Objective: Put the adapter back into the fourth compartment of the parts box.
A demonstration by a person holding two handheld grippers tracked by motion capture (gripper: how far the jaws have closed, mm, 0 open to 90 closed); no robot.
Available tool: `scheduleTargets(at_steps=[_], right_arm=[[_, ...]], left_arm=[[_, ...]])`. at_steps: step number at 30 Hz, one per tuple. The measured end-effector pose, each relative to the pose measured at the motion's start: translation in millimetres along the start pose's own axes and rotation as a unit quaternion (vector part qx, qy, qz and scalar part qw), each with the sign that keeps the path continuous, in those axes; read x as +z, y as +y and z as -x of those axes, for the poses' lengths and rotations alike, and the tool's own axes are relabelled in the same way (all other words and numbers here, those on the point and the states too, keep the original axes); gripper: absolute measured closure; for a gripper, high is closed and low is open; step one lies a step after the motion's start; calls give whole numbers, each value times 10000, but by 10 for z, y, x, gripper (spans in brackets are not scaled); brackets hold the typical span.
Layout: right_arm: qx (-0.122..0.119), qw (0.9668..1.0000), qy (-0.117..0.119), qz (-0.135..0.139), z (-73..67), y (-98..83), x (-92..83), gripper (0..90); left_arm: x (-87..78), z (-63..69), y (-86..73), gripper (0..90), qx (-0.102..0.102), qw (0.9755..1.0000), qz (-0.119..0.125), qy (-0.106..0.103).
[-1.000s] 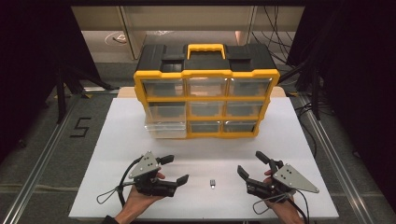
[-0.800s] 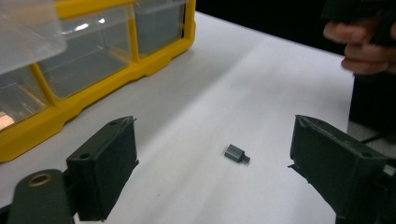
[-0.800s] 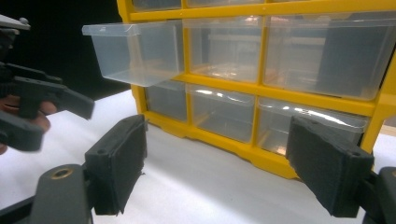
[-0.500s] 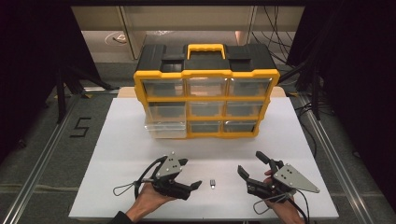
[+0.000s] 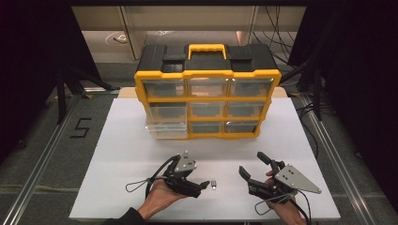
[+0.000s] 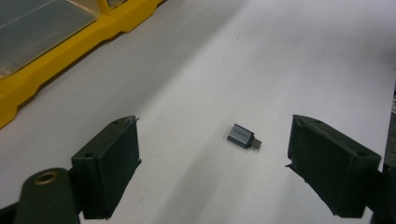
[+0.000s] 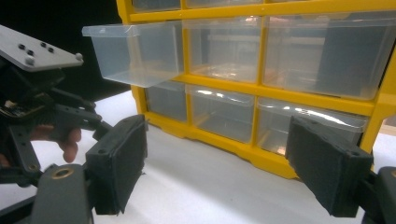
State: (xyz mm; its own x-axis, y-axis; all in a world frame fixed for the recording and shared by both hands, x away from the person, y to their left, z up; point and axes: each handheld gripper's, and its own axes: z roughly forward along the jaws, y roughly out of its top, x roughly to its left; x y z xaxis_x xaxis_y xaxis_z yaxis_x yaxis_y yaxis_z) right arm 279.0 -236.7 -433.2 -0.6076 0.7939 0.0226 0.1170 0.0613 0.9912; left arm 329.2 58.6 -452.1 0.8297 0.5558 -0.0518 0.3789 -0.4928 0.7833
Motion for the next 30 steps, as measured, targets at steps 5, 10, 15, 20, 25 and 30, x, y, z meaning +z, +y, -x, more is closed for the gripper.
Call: scheduleTargets(at_steps=[5, 10, 15, 20, 25, 30], right_arm=[[-4, 10000, 3, 20, -1, 2, 0, 218], [-1, 10000, -4, 15, 4, 2, -3, 218], [-15, 10000, 8, 21, 1, 5, -4, 218], [-13, 10000, 7, 22, 2, 5, -3, 218], [-15, 10000, 8, 21, 2, 6, -4, 218], [-33, 10000, 17, 5, -2, 3, 0, 218]], left_arm=[[109, 39, 49, 180, 33, 9997, -228, -36], [186, 70, 71, 214, 87, 9992, -386, -107], [242, 76, 89, 231, 128, 9983, -550, -117], [279, 88, 118, 246, 134, 9977, -658, -114], [325, 104, 116, 278, 174, 9967, -783, -137], [365, 112, 120, 304, 187, 9961, -852, -158]])
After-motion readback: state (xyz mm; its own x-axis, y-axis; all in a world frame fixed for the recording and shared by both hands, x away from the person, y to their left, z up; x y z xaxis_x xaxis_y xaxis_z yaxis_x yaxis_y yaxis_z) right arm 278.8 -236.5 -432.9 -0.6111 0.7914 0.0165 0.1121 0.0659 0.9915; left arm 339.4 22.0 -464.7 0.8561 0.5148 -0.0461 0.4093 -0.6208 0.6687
